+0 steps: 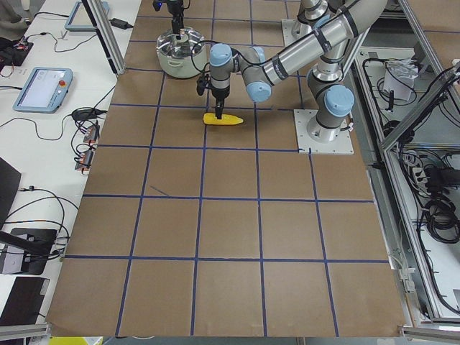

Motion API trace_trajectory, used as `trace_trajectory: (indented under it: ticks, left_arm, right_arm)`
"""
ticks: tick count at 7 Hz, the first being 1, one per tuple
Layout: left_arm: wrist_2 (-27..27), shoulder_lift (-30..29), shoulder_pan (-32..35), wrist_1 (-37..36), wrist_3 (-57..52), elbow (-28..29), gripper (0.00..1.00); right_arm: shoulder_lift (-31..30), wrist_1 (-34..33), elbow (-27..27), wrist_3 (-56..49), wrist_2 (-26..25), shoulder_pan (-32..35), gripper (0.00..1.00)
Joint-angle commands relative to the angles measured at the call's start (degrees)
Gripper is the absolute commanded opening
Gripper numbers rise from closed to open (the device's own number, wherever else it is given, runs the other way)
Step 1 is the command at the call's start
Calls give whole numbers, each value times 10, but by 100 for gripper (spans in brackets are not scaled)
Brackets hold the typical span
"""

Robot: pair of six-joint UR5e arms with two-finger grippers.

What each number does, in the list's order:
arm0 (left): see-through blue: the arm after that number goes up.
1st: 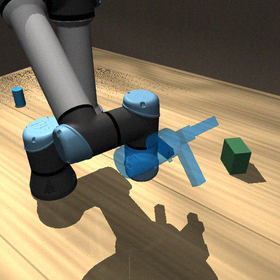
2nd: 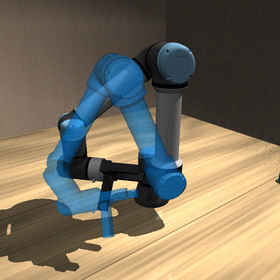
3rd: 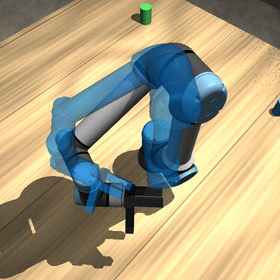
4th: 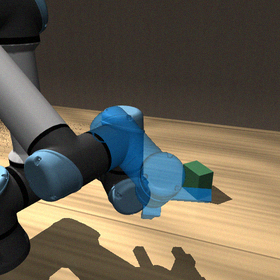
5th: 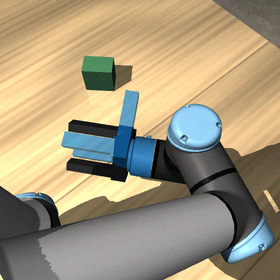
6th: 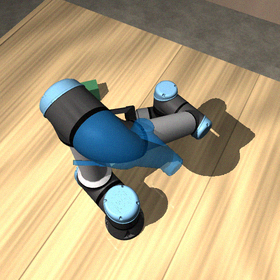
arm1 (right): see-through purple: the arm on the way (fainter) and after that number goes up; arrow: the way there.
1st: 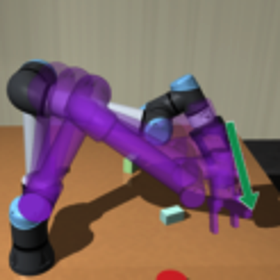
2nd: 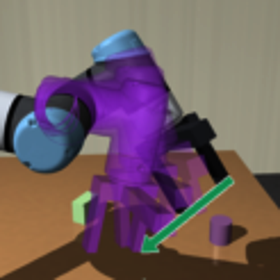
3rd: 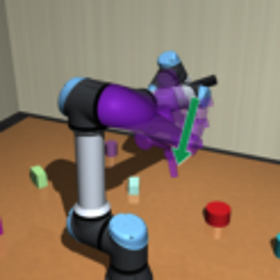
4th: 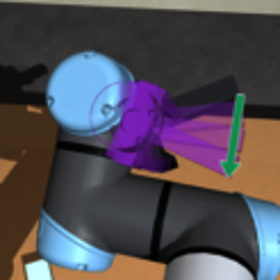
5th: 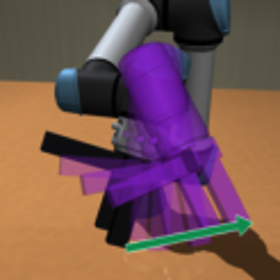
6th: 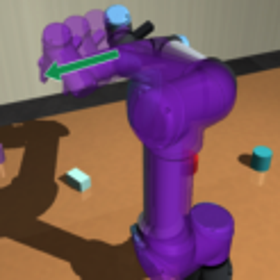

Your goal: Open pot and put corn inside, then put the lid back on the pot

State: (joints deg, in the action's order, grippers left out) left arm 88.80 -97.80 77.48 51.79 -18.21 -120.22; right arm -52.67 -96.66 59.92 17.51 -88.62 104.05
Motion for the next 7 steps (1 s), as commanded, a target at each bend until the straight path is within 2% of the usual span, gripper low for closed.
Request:
trace_trajectory:
  ticks: [1, 3, 4, 5, 7]
  left_arm:
    - [0, -28, 6, -13, 32, -1, 98]
    - [0, -55, 7, -22, 54, 0, 98]
    - [0, -71, 7, -22, 52, 0, 98]
    - [0, -76, 7, -28, 50, -1, 98]
    - [1, -75, 8, -41, 55, -1, 35]
  right_arm:
    - [6, -1, 0, 2, 1, -1, 79]
    - [13, -2, -8, 2, 2, -4, 42]
    - [10, -2, -9, 2, 5, -4, 31]
    - [5, -1, -12, 2, 6, -3, 27]
    - [-1, 10, -34, 2, 6, -5, 23]
